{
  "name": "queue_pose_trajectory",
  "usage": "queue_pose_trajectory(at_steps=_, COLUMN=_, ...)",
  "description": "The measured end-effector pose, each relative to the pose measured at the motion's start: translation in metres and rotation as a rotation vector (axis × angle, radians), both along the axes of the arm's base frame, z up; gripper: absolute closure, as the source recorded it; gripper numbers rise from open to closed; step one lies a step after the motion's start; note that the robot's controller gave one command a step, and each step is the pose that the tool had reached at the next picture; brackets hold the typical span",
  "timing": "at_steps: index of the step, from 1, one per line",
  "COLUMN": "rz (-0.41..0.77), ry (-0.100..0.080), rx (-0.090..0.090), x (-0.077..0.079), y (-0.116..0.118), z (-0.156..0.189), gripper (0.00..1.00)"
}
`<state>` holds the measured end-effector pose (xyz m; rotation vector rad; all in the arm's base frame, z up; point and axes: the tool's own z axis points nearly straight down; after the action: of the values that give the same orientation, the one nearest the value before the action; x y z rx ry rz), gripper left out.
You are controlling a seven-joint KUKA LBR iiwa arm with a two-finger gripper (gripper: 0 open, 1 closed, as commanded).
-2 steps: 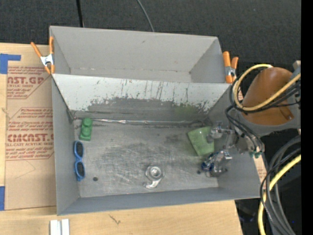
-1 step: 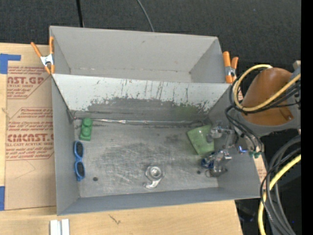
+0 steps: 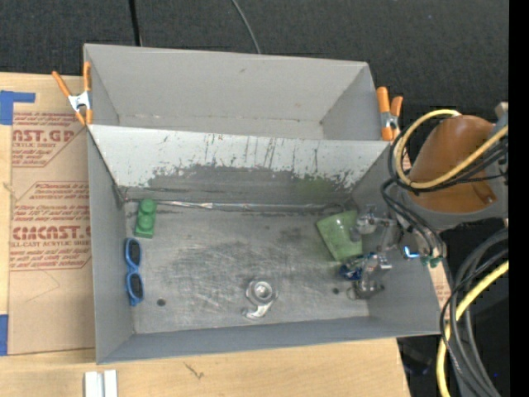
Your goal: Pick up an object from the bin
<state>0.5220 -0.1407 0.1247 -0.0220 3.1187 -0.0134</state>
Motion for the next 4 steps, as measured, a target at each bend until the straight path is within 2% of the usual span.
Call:
queue_pose_trajectory(at_steps=1, rz=-0.066, ry=-0.001, rx=0.004, x=0.0005, y=0.0013, z=-0.0027, gripper=0.00)
queue_pose_trajectory(at_steps=2, rz=-0.034, ry=-0.003, rx=0.003, x=0.0034, y=0.0015, z=-0.0055, gripper=0.00)
queue_pose_trajectory(at_steps=4, rz=-0.068, ry=0.008, rx=0.004, x=0.0014, y=-0.0004, z=-0.0117, gripper=0.00)
